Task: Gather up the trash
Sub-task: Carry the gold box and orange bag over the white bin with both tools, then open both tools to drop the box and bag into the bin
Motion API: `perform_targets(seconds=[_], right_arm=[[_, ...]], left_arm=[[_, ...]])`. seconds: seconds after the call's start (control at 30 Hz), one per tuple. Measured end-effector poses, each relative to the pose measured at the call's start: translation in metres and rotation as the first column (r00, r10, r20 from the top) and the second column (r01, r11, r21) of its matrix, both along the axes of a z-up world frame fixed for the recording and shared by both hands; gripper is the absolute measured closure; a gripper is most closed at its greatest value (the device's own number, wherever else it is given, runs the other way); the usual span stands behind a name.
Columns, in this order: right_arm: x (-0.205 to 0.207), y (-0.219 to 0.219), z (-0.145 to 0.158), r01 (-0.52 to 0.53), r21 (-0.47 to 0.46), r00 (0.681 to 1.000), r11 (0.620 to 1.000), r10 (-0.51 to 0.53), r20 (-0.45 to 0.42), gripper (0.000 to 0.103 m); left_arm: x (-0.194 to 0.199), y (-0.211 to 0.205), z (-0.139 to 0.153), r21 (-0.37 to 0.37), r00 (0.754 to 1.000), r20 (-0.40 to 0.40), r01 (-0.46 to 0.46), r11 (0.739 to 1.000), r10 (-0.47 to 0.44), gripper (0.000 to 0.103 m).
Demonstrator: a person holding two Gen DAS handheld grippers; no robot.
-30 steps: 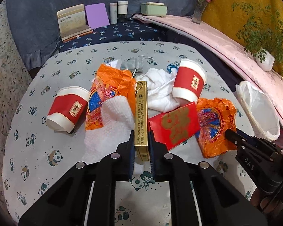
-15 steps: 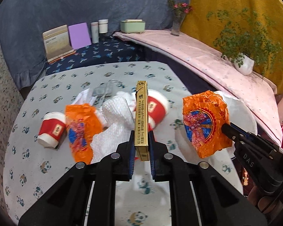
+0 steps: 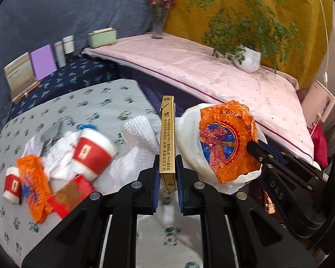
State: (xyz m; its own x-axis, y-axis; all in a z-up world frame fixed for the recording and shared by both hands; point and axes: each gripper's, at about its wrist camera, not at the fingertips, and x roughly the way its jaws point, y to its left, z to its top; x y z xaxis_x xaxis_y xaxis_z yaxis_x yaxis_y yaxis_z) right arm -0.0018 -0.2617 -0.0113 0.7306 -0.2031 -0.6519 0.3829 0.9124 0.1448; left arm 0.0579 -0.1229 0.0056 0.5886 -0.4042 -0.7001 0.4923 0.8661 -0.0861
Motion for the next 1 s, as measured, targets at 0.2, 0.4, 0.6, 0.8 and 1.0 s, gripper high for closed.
perform_targets(seconds=[0.2, 0.4, 0.6, 0.8, 1.0], right_arm=[[-0.001, -0.046, -0.010, 0.076, 0.007, 0.997, 0.997, -0.076, -0.005, 0.093], [0.002, -0.084, -0.021, 0.135, 0.004, 0.991, 0.991, -0.135, -0.022, 0.093], [0.011, -0.107, -0.035, 0.167, 0.003, 0.985, 0.986, -0.167, -0.049, 0.093], [0.021, -0.112, -0.044, 0.163, 0.010, 0.985, 0.987, -0.163, -0.064, 0.090], [0.027, -0.107, -0.042, 0.159, 0.010, 0.986, 0.987, -0.158, -0.058, 0.079]], left_arm=[[0.009, -0.056, -0.008, 0.002, 0.996, 0.003, 0.085, 0.996, -0.085, 0.090], [0.024, -0.095, -0.017, -0.002, 0.991, -0.010, 0.137, 0.991, -0.137, 0.090], [0.042, -0.119, -0.031, -0.028, 0.985, -0.050, 0.164, 0.986, -0.165, 0.090], [0.055, -0.124, -0.043, -0.046, 0.983, -0.079, 0.161, 0.986, -0.164, 0.083], [0.062, -0.114, -0.042, -0.048, 0.991, -0.061, 0.118, 0.992, -0.121, 0.053]])
